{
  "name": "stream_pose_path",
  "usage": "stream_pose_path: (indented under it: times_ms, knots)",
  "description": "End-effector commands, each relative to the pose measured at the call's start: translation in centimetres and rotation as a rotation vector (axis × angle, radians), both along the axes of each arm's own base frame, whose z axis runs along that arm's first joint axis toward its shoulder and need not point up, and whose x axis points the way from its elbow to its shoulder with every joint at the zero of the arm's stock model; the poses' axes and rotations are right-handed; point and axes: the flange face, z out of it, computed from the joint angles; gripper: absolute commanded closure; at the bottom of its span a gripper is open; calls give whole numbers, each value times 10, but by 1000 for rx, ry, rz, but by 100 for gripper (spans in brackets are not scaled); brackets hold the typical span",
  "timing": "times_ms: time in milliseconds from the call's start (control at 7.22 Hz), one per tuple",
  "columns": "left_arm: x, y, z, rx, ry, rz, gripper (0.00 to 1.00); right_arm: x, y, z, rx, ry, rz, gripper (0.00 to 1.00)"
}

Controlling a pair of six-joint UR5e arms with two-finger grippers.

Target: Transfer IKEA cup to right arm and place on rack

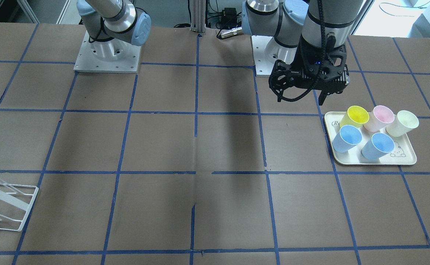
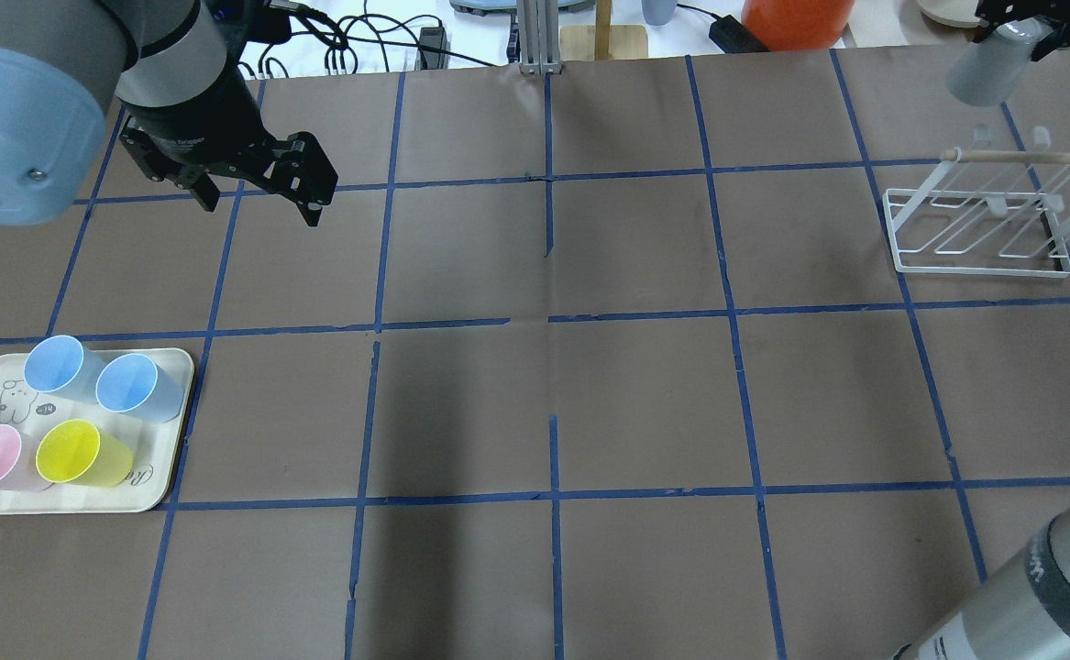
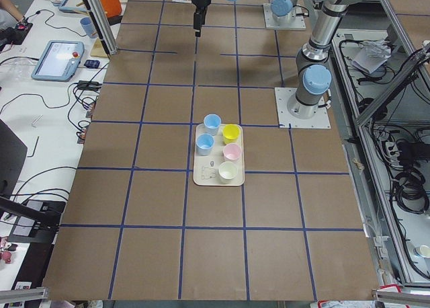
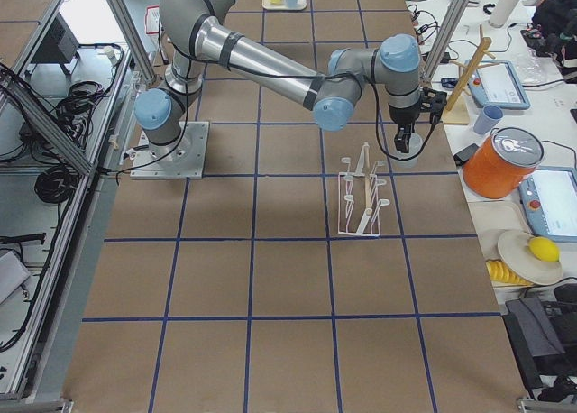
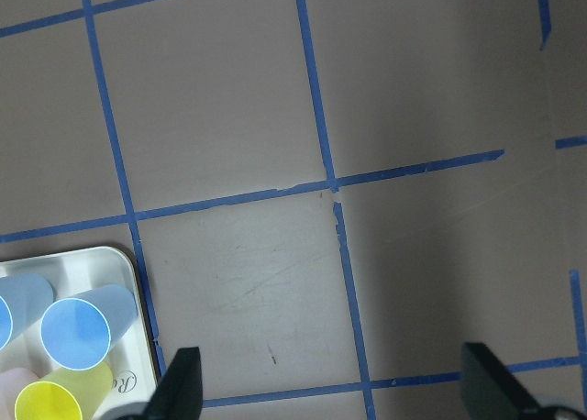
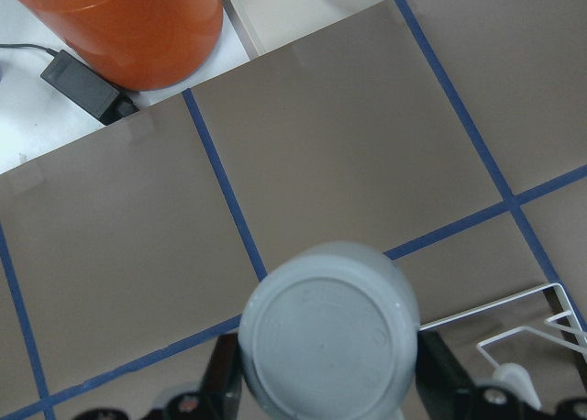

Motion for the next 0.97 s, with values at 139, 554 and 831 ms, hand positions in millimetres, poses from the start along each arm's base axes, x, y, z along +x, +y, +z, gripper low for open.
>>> stream_pose_path:
  times_ms: [139,554,831]
  knots:
    - [0,0,0,0,-2,0,0,-2,0,-13,31,-6,-4,100]
    - [0,0,0,0,-2,0,0,-5,3,-20,66,-25,-8,100]
    - [0,0,0,0,-2,0,0,-6,1,-26,75,-29,-8,100]
